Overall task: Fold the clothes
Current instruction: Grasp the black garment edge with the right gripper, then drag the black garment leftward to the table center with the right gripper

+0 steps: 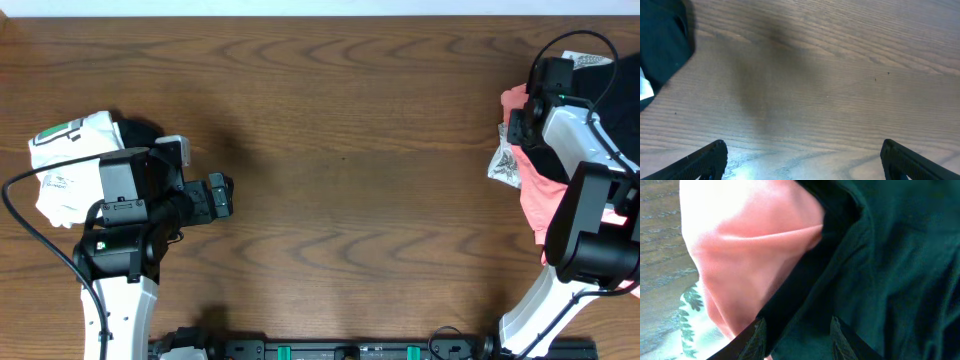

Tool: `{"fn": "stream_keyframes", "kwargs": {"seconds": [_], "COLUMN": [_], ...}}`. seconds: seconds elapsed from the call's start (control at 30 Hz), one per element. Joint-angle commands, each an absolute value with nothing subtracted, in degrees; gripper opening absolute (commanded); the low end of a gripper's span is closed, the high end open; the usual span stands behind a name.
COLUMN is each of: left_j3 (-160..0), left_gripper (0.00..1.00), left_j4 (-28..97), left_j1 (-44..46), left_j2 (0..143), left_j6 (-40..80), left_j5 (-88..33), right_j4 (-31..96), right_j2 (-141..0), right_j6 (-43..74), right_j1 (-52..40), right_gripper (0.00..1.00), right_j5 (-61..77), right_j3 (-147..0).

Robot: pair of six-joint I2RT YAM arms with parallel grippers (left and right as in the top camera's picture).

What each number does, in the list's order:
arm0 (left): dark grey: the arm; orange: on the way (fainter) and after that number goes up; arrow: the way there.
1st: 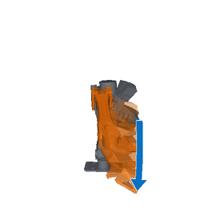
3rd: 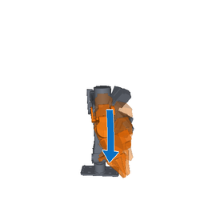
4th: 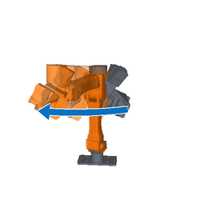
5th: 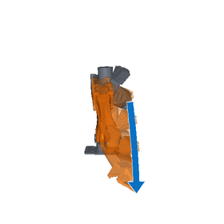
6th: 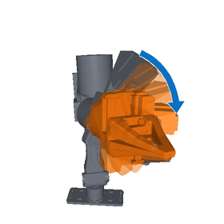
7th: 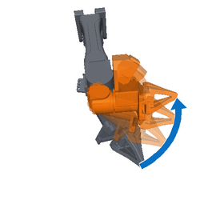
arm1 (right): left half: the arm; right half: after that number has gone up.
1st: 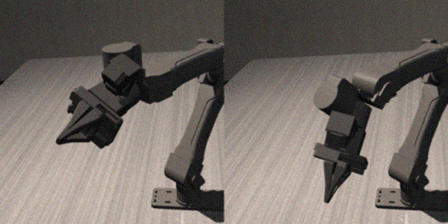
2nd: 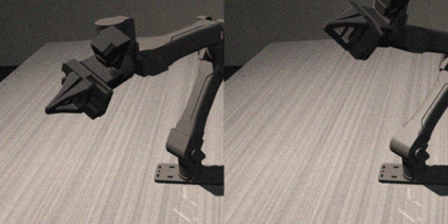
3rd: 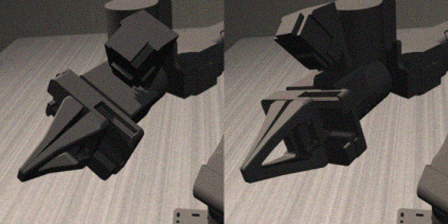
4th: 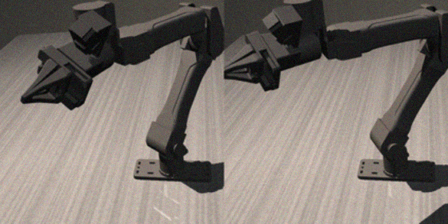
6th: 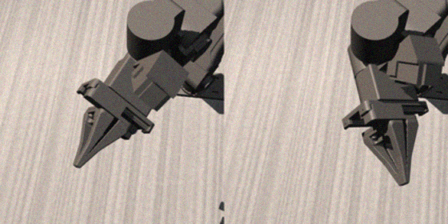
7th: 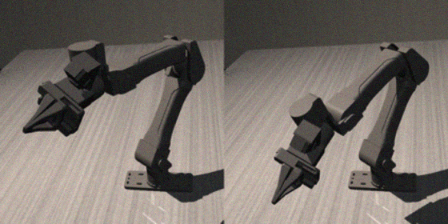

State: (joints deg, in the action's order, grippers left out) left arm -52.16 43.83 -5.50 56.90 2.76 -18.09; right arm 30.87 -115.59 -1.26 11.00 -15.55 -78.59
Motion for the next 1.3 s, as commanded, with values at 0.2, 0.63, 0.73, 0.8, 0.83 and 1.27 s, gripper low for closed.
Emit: {"fn": "stream_keyframes", "kwargs": {"seconds": [0.2, 0.63, 0.73, 0.8, 0.83, 1.27], "left_j3": [-53.43, -53.43, -53.43, -53.43, -53.43, -53.43], "left_gripper": [0.98, 0.98, 0.98, 0.98, 0.98, 0.98], "left_j4": [43.88, 43.88, 43.88, 43.88, 43.86, 43.88], "left_j1": [-5.32, -5.32, -5.32, -5.32, -5.32, -5.32], "left_j2": [57.23, 57.23, 57.23, 57.23, 57.23, 57.23], "left_j6": [2.0, 2.0, 2.0, 2.0, 2.0, 2.0], "left_j5": [-18.83, -18.83, -18.83, -18.83, -18.83, -18.83], "right_j4": [30.74, 32.36, 32.86, 33.23, 33.56, 33.43], "right_j2": [-118.72, -106.69, -100.92, -97.86, -96.73, -93.21], "right_j6": [0.01, -0.03, -0.03, -0.05, -0.08, -0.49], "right_j1": [11.62, 11.16, 10.79, 10.35, 10.02, -7.73], "right_gripper": [0.2, 0.01, 0.01, 0.01, 0.01, 0.01], "right_j5": [-13.89, -14.33, -14.28, -13.21, -12.45, -4.08], "right_j3": [-77.38, -79.94, -79.94, -79.94, -79.94, -80.2]}}
